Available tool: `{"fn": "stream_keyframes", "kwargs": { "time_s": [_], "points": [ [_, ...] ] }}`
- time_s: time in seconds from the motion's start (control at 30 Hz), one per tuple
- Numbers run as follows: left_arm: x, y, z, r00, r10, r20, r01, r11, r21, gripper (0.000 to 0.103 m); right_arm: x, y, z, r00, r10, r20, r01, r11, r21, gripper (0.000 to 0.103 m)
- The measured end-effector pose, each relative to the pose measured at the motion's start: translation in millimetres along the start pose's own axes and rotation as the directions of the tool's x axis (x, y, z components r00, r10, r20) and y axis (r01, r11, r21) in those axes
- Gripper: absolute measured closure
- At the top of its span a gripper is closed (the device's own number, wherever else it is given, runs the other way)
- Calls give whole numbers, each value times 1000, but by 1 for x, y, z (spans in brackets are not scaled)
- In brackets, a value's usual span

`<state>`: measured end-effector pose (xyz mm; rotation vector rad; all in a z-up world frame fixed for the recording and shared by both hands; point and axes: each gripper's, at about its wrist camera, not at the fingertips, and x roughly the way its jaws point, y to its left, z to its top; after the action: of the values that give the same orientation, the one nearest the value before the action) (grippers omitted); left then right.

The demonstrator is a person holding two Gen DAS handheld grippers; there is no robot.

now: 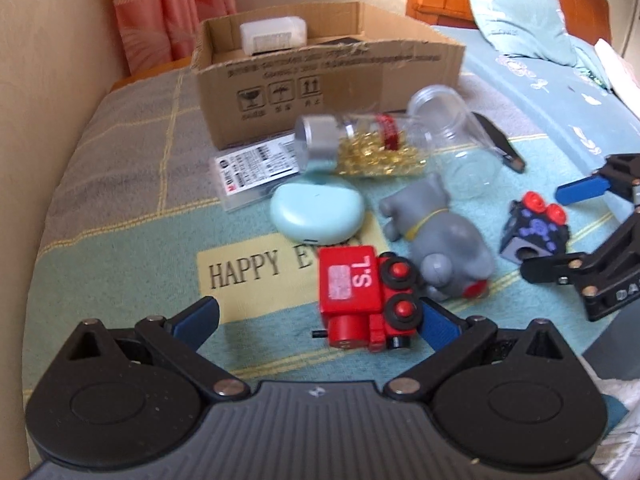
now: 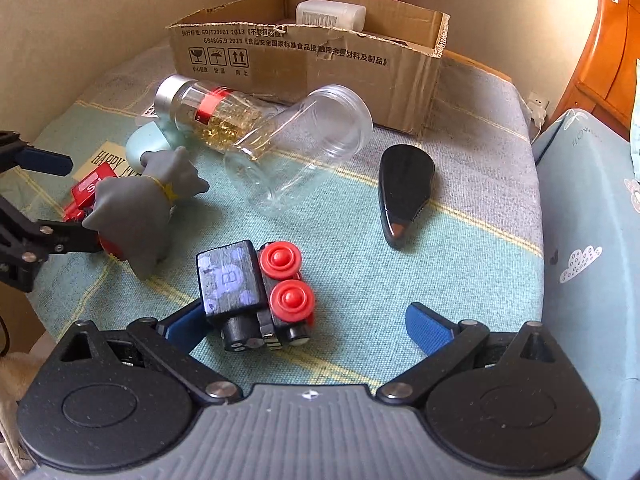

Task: Organize rigid objects
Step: 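Reach the left tool to the red S.L train while the right tool approaches the robot cube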

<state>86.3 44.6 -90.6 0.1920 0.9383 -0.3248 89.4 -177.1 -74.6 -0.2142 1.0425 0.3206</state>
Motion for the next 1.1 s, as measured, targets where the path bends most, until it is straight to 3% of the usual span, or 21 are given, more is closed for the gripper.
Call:
{"fn": "stream_keyframes", "kwargs": {
  "time_s": [0.17,0.4,1.1],
  "points": [
    [6,17,-4,999,-26,26,27,999,-44,0,-1,2,-1,1000,0,3,0,1000,-2,0],
    [8,16,-13,994,-29,108,31,999,-14,0,1,0,0,1000,-1,9,1,1000,-2,0],
    [6,10,-14,994,-33,102,34,999,-8,1,-2,0,-7,999,6,51,-5,1000,-15,0]
  ]
}}
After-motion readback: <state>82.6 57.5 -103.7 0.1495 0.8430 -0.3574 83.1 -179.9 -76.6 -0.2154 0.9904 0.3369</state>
